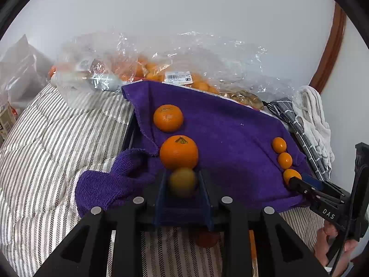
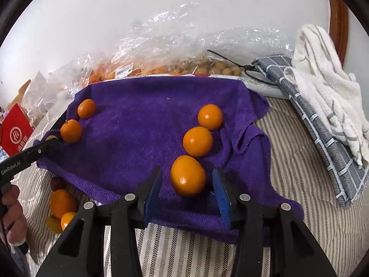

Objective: Organize fruits
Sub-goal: 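Lower the small orange onto the purple towel with the right tool while the left tool lowers the yellow-green fruit, then grasp another small orange from the bed with the right tool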

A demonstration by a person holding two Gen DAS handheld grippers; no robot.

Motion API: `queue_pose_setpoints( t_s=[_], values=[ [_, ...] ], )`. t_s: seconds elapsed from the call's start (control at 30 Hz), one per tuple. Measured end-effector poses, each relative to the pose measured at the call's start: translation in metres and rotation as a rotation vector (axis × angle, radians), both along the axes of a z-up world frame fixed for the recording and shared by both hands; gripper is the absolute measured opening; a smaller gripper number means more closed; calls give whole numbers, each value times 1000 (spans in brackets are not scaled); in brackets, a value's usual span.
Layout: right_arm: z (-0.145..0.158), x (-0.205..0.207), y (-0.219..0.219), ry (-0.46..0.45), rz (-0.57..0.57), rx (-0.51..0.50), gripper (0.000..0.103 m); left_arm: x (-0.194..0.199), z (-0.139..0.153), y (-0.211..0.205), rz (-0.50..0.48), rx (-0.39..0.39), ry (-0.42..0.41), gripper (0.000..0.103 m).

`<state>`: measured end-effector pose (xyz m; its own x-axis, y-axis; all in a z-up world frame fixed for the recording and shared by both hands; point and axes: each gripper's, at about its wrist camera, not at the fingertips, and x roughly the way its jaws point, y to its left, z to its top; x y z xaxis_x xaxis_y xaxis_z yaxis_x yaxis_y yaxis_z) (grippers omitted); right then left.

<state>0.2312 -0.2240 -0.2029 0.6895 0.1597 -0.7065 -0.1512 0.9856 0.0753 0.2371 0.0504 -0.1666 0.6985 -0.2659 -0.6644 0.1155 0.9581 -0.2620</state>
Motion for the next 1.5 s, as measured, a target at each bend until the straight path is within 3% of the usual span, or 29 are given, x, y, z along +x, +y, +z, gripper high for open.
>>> queue_pose_setpoints(
  t_s=[0.2, 0.43, 0.53, 0.67, 0.8, 1.07, 1.23, 1.5],
  values=[
    [3, -2, -11, -33, -50, 18, 49, -5, 3, 0, 6, 25, -41, 42],
    [10, -4, -19, -19, -57, 86, 49, -7, 8, 13, 47, -20, -61, 43],
    [22, -12, -16, -39, 19, 192, 49, -18, 13, 17, 68, 4, -106, 43],
    [35, -29, 1, -80, 32, 150, 49, -35, 14, 28, 76, 8, -119, 45],
    [31, -47, 21, -48, 76, 128, 49, -53, 14, 42, 60, 11, -115, 46],
    [19, -80, 69, -15, 247, 81, 49, -68, 4, 53, 103, 137, -69, 47],
    [8, -79, 83, 37, 285, 71, 49, -66, -3, 58, 110, 140, -11, 49],
    [-15, -71, 93, 75, 267, 37, 37, -64, -7, 57, 99, 135, 13, 49]
  ],
)
